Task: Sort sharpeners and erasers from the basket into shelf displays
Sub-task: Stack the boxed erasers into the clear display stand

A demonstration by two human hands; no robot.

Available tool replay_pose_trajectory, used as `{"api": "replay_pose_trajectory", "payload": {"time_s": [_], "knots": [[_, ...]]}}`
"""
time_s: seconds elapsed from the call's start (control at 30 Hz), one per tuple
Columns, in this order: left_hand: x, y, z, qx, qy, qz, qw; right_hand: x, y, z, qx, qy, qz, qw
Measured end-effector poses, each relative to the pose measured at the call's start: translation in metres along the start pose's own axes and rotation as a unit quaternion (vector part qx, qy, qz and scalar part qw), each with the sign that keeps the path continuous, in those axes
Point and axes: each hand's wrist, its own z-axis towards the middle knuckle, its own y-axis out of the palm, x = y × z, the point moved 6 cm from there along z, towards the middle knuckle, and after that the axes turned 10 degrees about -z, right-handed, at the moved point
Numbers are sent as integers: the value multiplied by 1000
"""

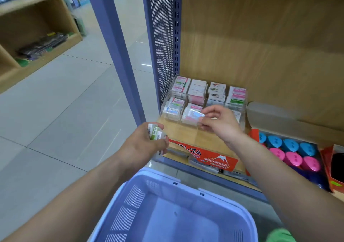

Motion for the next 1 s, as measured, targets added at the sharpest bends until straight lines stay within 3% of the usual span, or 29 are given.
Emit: {"api": "replay_pose_trajectory", "payload": {"time_s": [0.17, 0.33, 0.6, 0.73, 0.83, 0.93, 1.0], "knots": [[-2, -5, 4, 21, -18, -53, 998, -23, 33, 66, 68, -65, -118, 989], [-2, -11, 7, 24, -20, -28, 999, -20, 52, 111, 126, -40, -174, 976], [5, -13, 9, 26, -1, -57, 998, -22, 63, 114, 135, -107, -315, 933], [12, -13, 4, 25, 8, -63, 998, -35, 50, 68, 87, -115, -226, 963], [15, -13, 0, 25, 17, -60, 998, -59, 53, 6, -47, -142, -95, 984], [18, -9, -7, 7, 17, -69, 997, -76, 64, -47, -203, -140, -26, 969], [20, -6, -12, -13, 18, -78, 997, -81, 63, -61, -224, -145, -25, 963]]}}
